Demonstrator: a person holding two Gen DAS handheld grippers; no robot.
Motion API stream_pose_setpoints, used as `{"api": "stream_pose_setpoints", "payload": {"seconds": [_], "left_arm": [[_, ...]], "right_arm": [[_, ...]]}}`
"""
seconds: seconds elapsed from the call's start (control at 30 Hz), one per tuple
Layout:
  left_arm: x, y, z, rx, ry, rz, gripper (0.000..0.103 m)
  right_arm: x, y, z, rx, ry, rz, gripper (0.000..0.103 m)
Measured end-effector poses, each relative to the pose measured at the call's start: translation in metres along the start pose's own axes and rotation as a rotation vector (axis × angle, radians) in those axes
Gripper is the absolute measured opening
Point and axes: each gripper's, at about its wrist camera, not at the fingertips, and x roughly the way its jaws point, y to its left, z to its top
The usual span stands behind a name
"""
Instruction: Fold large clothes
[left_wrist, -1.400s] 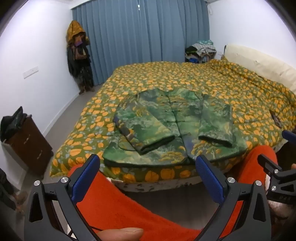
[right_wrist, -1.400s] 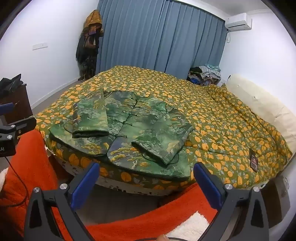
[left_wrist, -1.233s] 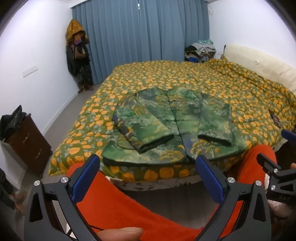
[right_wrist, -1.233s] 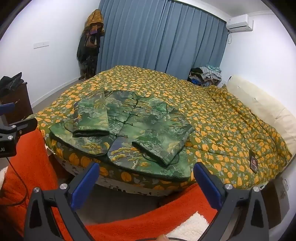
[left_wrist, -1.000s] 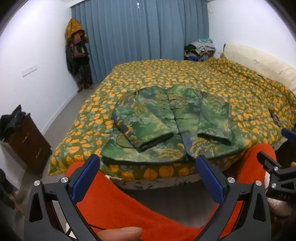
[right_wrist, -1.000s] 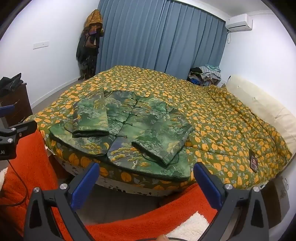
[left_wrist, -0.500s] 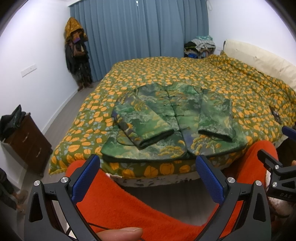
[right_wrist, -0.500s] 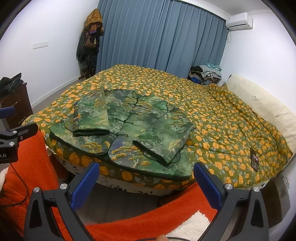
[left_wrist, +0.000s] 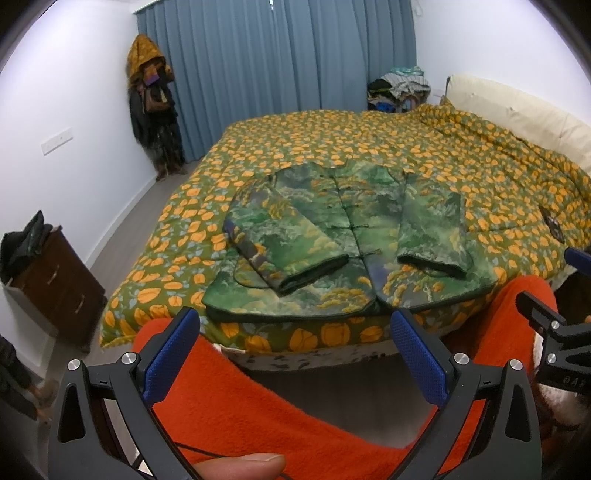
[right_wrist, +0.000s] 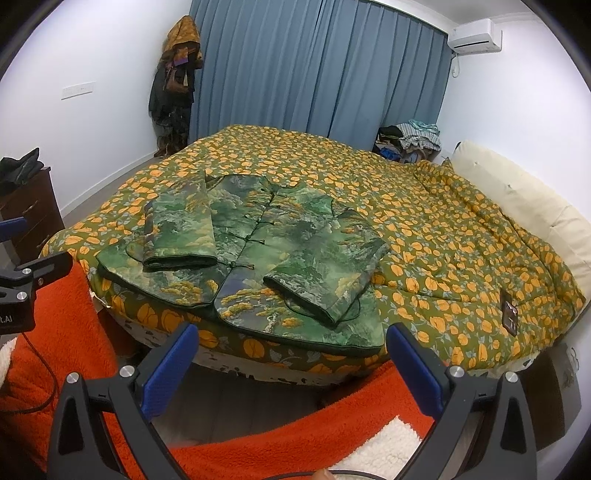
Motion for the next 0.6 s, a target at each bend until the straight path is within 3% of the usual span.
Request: {"api": "stream_pose_setpoints", "payload": {"seconds": [0.6], "left_arm": [[0.0065,-0.0016,-0.0085,0.013,0.026,-0.006,0.103]], "right_arm": [[0.0048,-0.0039,-0.0020,0.012,0.023,-0.025,0.103]]}}
